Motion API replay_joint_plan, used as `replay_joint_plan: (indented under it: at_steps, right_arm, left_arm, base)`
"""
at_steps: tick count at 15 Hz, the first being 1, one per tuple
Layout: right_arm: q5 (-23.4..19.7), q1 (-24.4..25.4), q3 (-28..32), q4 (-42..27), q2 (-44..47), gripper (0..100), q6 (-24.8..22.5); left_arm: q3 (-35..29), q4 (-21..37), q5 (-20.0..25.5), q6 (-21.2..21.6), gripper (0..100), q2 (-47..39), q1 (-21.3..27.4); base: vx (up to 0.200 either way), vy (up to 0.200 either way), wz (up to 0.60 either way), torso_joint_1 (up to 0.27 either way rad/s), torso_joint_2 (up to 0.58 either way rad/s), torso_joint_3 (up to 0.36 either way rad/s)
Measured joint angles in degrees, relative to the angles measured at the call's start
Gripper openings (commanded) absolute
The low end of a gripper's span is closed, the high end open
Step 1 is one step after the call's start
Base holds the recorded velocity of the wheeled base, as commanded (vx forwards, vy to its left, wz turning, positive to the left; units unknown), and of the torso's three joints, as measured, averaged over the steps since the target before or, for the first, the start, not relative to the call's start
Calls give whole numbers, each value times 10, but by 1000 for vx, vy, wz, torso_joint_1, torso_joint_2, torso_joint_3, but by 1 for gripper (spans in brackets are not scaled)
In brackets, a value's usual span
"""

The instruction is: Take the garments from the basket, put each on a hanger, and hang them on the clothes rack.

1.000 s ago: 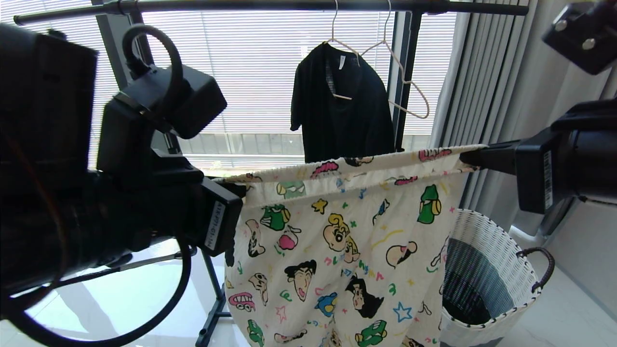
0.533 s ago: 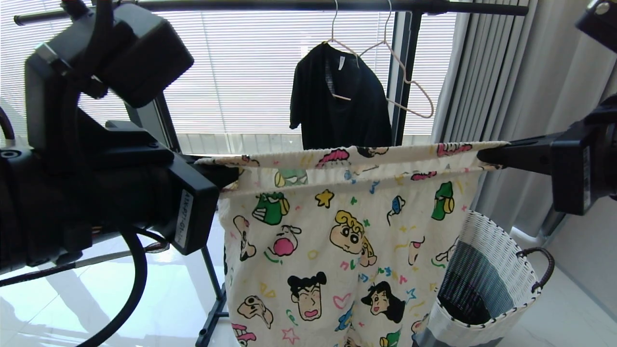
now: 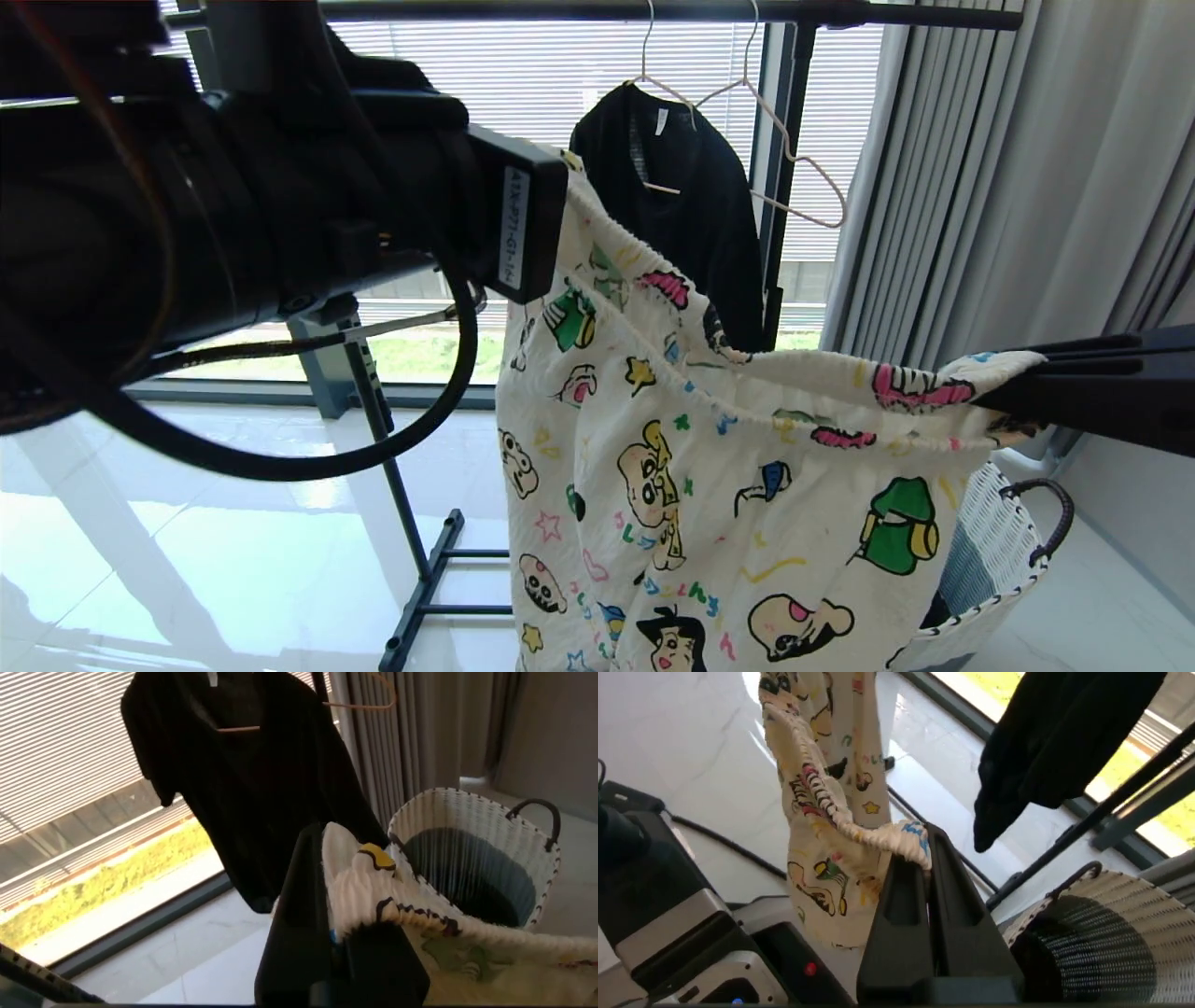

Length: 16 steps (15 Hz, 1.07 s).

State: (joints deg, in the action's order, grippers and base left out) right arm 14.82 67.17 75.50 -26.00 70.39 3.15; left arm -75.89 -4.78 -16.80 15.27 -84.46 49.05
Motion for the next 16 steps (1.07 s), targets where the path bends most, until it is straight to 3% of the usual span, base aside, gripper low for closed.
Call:
replay_joint_plan:
  at_steps: [2, 6, 8, 11, 16]
  right_arm:
    - [0, 8, -1, 0, 2, 0, 0]
    - [2, 0, -2, 1, 2, 0, 0]
    - [2, -26, 0, 1, 2, 0, 0]
    - [-2, -85, 44, 1, 17, 0, 0]
    - [-28, -135, 197, -2, 107, 0, -1]
  left_arm:
    - [-23, 0, 3, 1, 0, -21, 1]
    - [-4, 7, 4, 2, 0, -23, 2]
    - [13, 48, 4, 2, 0, -5, 4]
    - [43, 164, 12, -12, 0, 48, 21]
    - [124, 197, 16, -165, 0, 106, 139]
  base:
    - [0, 0, 0, 0, 0, 0]
    - [0, 0, 0, 0, 0, 0]
    - [0, 0, 0, 0, 0, 0]
    - [0, 0, 0, 0, 0, 0]
    - [0, 0, 0, 0, 0, 0]
